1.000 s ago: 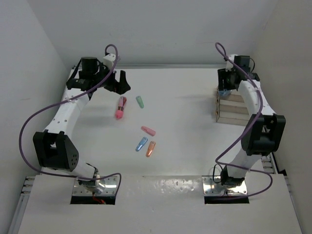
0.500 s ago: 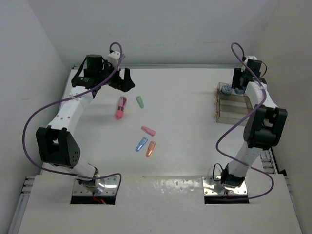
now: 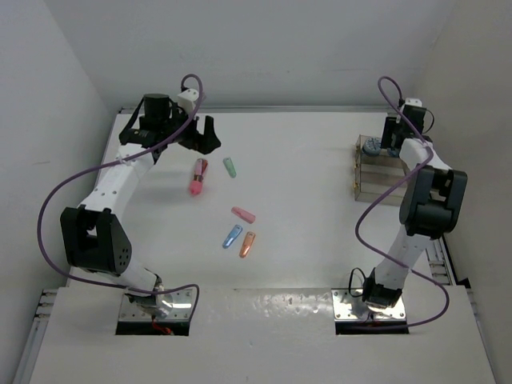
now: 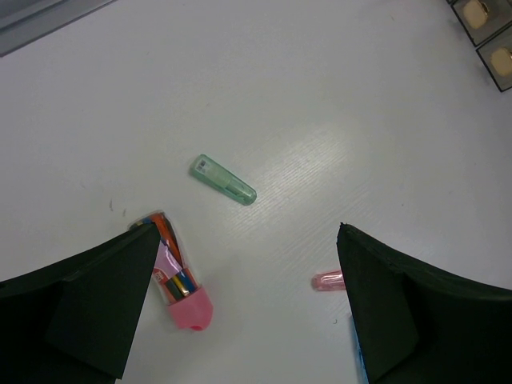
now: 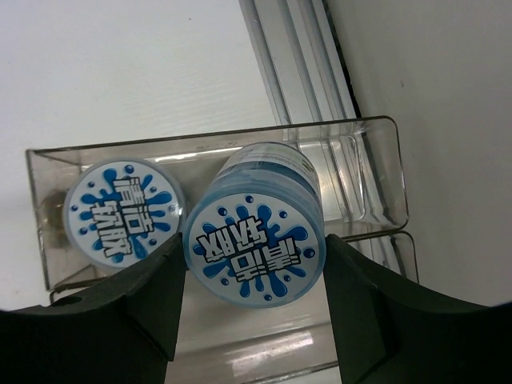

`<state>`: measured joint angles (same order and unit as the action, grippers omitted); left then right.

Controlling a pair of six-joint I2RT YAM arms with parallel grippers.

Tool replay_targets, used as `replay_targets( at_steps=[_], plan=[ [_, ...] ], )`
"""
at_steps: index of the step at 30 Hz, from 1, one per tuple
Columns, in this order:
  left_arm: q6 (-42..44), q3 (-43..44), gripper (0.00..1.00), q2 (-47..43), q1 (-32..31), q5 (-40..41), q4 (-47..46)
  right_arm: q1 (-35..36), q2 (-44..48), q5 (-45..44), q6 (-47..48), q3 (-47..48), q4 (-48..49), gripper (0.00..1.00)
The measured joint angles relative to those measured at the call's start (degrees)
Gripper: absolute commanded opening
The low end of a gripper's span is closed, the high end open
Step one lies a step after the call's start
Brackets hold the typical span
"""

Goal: Sort the stationery into containers
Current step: Place the stationery in the storage box.

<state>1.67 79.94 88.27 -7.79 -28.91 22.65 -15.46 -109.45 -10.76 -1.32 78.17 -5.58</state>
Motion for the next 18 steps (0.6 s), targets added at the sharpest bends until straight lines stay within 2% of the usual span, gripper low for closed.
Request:
replay_targets(
  at_steps=[6,9,12,13,15,17,18],
  plan=[
    [1.16,0.22,1.0,0.61,0.33,0.07,1.11,-0.92,-2.54,0.13,-1.7,0.02,1.31,0.0],
    [1.6,0.5,1.0,1.88,0.39,0.28,1.86,-1.29,-4.37,0.37,-2.47,1.03,0.94,0.06],
    [1.92,0.5,1.0,2.43,0.39,0.48,2.43,-1.57,-7.04,0.55,-3.04,3.15,-0.28,0.24],
    [2.1,0.5,1.0,2.49,0.39,0.55,2.58,-1.66,-7.78,0.5,-3.23,3.91,-0.33,0.47],
    [2.29,0.5,1.0,2.49,0.39,0.72,2.64,-1.73,-8.39,0.7,-3.43,5.07,-1.31,0.67],
    [2.4,0.44,1.0,2.49,0.39,0.9,2.62,-1.73,-8.76,0.87,-3.74,6.08,-2.32,0.79],
    [2.45,0.33,1.0,2.49,0.46,0.96,2.6,-1.73,-8.92,0.83,-3.69,6.54,-2.75,0.81]
  ],
)
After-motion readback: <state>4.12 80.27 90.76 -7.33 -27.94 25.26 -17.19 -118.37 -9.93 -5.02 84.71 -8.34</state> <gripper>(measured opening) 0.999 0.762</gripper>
